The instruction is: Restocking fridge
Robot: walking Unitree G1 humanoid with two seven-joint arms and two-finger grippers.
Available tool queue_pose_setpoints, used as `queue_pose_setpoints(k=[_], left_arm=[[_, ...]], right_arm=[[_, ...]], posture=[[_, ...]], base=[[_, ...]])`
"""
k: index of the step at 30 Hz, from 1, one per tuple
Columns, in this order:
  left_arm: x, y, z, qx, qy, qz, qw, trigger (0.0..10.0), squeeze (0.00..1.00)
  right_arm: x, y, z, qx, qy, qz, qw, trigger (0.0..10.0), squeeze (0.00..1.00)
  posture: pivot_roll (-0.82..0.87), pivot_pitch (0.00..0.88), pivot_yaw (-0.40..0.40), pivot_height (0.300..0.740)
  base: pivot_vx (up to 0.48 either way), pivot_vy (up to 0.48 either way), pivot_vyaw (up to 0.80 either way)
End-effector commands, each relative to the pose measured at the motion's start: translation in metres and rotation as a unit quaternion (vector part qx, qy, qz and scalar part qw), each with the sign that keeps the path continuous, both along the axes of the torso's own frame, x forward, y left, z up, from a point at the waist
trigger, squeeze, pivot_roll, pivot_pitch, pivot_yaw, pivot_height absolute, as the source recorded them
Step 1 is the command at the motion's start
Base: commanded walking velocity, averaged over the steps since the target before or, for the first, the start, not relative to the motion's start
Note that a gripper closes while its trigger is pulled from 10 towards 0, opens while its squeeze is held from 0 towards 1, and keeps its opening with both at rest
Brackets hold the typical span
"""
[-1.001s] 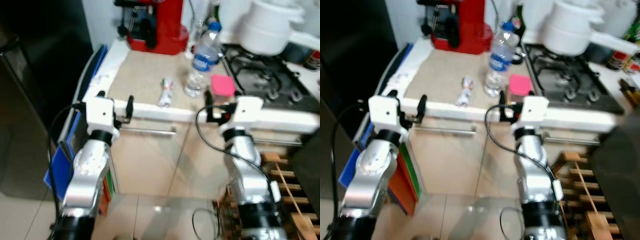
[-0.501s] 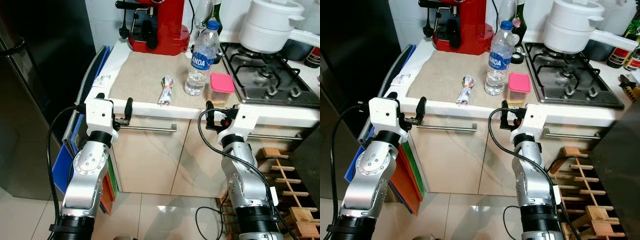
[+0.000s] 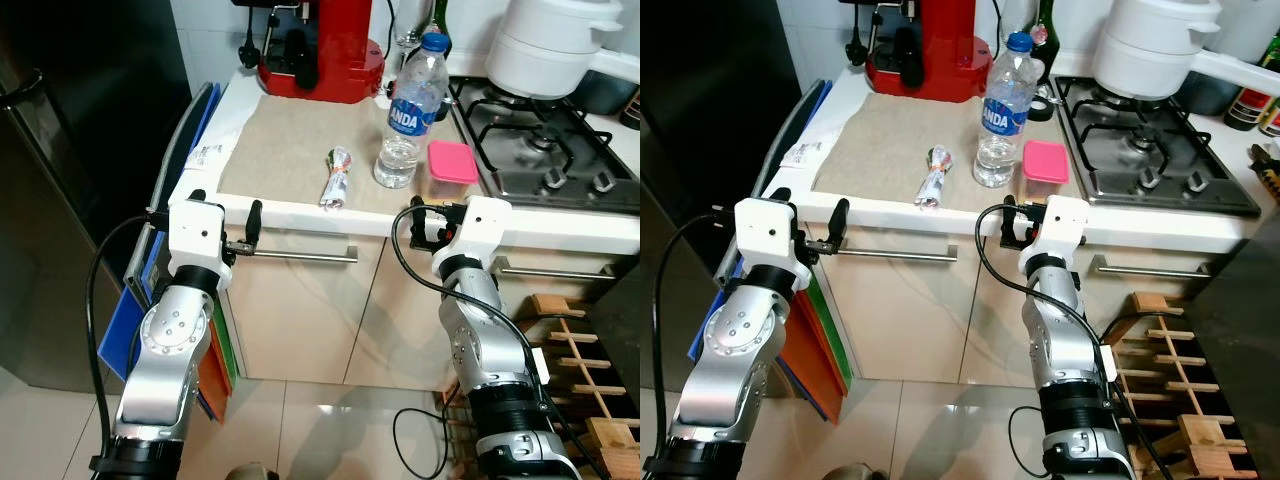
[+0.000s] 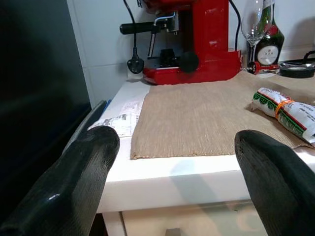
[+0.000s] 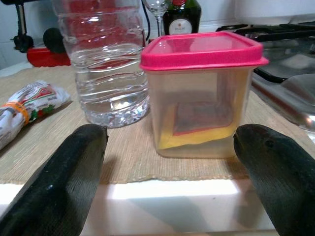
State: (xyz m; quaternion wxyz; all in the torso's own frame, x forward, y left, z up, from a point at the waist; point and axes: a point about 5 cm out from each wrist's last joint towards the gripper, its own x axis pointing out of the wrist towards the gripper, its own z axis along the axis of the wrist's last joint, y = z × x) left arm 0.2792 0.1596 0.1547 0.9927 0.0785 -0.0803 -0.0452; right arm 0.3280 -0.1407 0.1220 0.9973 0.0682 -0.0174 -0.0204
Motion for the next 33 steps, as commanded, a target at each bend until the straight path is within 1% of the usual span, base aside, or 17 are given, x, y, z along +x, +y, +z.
queue_pose_setpoints(k=[1,4,8,11,22,33], left_arm=[[-0.002,0.002,0.002,0.002,-0.001,0.003,1.000,10.0,0.00],[-0.004,0.002,0.001,-0.002,0.002,0.005,1.000,10.0,0.00],[-0.005,0.001,-0.001,-0.003,0.005,0.005,1.000,10.0,0.00],[-0.006,0.001,-0.001,-0.004,0.007,0.007,1.000,10.0,0.00],[-0.006,0.001,0.000,-0.004,0.007,0.008,1.000,10.0,0.00],[-0.009,0.002,-0.001,-0.004,0.011,0.011,1.000,10.0,0.00]], right_arm=[[0.003,-0.004,-0.002,-0.007,0.007,-0.005,1.000,10.0,0.00],[0.005,-0.008,-0.004,-0.013,0.011,-0.006,1.000,10.0,0.00],[0.010,-0.015,0.001,-0.031,0.005,-0.010,0.999,10.0,0.00],[0.012,-0.017,0.002,-0.033,0.004,-0.014,0.999,10.0,0.00],[0.020,-0.013,0.003,-0.031,0.002,-0.009,0.999,10.0,0.00],[0.033,-0.014,0.007,-0.039,0.001,-0.014,0.999,10.0,0.00]], posture=[[0.10,0.000,-0.025,0.740],[0.10,0.000,-0.028,0.740],[0.11,0.000,-0.040,0.740],[0.11,0.000,-0.041,0.740],[0.12,0.000,-0.035,0.740],[0.13,0.000,-0.038,0.740]], base=[[0.000,0.000,0.00],[0.000,0.000,0.00],[0.000,0.000,0.00],[0.000,0.000,0.00],[0.000,0.000,0.00],[0.000,0.000,0.00]])
